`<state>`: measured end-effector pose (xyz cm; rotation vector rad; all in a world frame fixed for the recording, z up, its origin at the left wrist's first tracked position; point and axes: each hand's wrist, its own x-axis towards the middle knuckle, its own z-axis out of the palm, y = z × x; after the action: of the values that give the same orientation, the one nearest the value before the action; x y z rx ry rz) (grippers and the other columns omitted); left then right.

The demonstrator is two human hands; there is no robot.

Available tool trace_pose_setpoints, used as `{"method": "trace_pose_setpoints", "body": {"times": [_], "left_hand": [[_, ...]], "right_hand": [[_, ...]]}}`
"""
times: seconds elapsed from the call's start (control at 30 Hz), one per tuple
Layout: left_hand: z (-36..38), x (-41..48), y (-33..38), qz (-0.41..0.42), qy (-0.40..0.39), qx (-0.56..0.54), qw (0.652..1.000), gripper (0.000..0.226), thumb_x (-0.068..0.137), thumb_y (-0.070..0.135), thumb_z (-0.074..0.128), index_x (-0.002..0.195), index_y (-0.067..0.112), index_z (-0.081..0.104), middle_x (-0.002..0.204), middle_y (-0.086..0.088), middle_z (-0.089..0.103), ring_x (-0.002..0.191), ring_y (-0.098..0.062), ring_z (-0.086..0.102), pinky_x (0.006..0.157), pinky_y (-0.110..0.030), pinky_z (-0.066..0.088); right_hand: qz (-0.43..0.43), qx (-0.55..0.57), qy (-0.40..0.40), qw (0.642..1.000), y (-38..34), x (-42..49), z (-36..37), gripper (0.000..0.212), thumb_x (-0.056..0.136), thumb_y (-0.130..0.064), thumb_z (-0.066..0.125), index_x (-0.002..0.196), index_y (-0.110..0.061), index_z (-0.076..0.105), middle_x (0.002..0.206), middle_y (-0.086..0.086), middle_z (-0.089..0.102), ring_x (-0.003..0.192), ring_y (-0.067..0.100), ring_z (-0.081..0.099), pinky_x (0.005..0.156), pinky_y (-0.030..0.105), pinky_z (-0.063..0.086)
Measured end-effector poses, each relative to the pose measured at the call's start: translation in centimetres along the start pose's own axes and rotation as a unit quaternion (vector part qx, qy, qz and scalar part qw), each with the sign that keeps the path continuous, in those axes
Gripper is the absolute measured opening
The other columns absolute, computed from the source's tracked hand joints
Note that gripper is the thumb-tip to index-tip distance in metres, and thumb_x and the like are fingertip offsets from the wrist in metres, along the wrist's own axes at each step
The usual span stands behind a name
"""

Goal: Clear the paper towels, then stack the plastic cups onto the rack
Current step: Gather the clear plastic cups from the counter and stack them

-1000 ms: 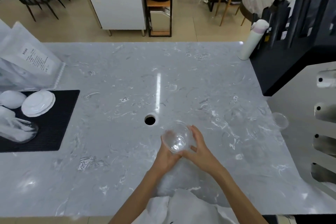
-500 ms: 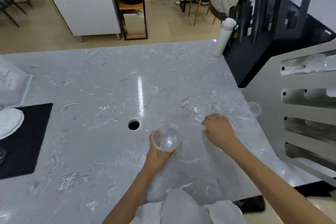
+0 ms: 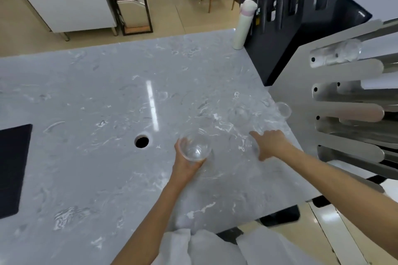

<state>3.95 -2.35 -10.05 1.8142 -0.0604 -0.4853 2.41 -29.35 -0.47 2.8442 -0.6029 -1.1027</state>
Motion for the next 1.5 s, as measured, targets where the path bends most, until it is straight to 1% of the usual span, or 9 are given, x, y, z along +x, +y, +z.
{"method": "trace_pose_setpoints", "body": {"times": [0.1,0.33,0.5,0.73,0.93,1.1,1.3,1.4,1.5], "left_hand": [[1.1,-0.4,1.5,-0.023,-0.006,0.001,1.000,0.109,0.060,0.065,0.085,0.143,0.034,0.023,0.141,0.017,0.042,0.134,-0.012,0.049,0.111,-0.037,0.046],[5.9,-2.8,6.4,0.092,0.030,0.148,0.984,0.090,0.066,0.056,0.082,0.139,0.040,0.032,0.116,0.031,0.048,0.114,-0.009,0.057,0.098,-0.027,0.049],[8.7,-4.1,10.1,0.155,0.097,0.196,0.963,0.061,0.061,0.058,0.076,0.111,0.041,0.044,0.096,0.031,0.053,0.091,-0.005,0.056,0.079,-0.027,0.051],[9.9,-4.8,9.3,0.119,0.104,0.201,0.967,0.080,0.068,0.059,0.079,0.135,0.055,0.034,0.127,0.020,0.054,0.118,-0.011,0.055,0.104,-0.044,0.048],[10.3,-4.3,9.4,0.076,0.116,0.106,0.985,0.087,0.064,0.067,0.080,0.126,0.072,0.020,0.127,0.030,0.047,0.121,-0.003,0.057,0.104,-0.031,0.052],[9.7,-3.7,8.3,0.057,0.113,0.104,0.987,0.089,0.067,0.064,0.081,0.121,0.078,0.012,0.124,0.038,0.046,0.118,0.007,0.055,0.093,-0.015,0.046],[8.2,-3.1,8.0,0.036,0.118,0.109,0.986,0.087,0.061,0.079,0.075,0.122,0.078,0.013,0.121,0.049,0.042,0.110,0.017,0.052,0.082,-0.010,0.044],[8.3,-3.1,8.1,0.017,0.101,0.112,0.988,0.092,0.066,0.070,0.079,0.136,0.061,0.020,0.124,0.041,0.044,0.107,0.013,0.054,0.083,-0.010,0.043],[9.2,-3.0,8.7,0.022,0.063,0.130,0.989,0.093,0.068,0.065,0.079,0.140,0.052,0.021,0.125,0.035,0.046,0.108,0.017,0.054,0.085,-0.009,0.042]], "right_hand": [[-0.145,0.307,-0.061,0.939,2.0,-2.7,-2.9,0.106,0.073,-0.055,0.076,0.147,-0.059,0.000,0.131,0.005,0.057,0.117,0.019,0.060,0.095,0.032,0.045],[-0.298,0.748,0.129,0.579,2.9,-7.1,-2.6,0.067,0.080,-0.042,0.079,0.126,-0.059,0.033,0.134,-0.009,0.065,0.127,0.005,0.058,0.096,0.030,0.042],[-0.335,0.706,0.073,0.620,1.8,-7.0,3.2,0.080,0.082,-0.018,0.080,0.137,-0.047,0.031,0.151,-0.015,0.040,0.140,0.005,0.040,0.111,0.035,0.042],[-0.416,0.540,-0.052,0.729,5.9,-5.3,4.9,0.101,0.081,-0.055,0.073,0.148,-0.062,-0.002,0.156,-0.043,-0.003,0.144,-0.018,0.005,0.117,0.027,0.022],[-0.214,0.432,0.279,0.831,9.7,1.6,0.2,0.068,0.088,-0.058,0.058,0.149,-0.036,0.036,0.155,-0.010,0.040,0.144,0.014,0.030,0.113,0.036,0.031],[-0.128,0.193,0.187,0.955,10.7,6.5,-0.7,0.084,0.087,-0.045,0.066,0.156,-0.033,0.019,0.164,0.010,0.008,0.147,0.034,0.011,0.114,0.049,0.028],[-0.073,0.288,0.294,0.908,13.7,3.1,0.8,0.057,0.078,-0.045,0.077,0.125,-0.029,0.050,0.118,0.000,0.057,0.107,0.025,0.055,0.090,0.040,0.044],[-0.023,0.544,0.264,0.796,14.5,-1.1,1.1,0.069,0.066,-0.078,0.067,0.114,-0.034,0.046,0.100,-0.010,0.057,0.083,0.005,0.057,0.075,0.034,0.044],[-0.060,0.738,0.173,0.650,14.0,-2.5,1.2,0.067,0.070,-0.060,0.071,0.118,-0.021,0.046,0.112,0.008,0.068,0.085,0.009,0.067,0.082,0.031,0.051]]}}
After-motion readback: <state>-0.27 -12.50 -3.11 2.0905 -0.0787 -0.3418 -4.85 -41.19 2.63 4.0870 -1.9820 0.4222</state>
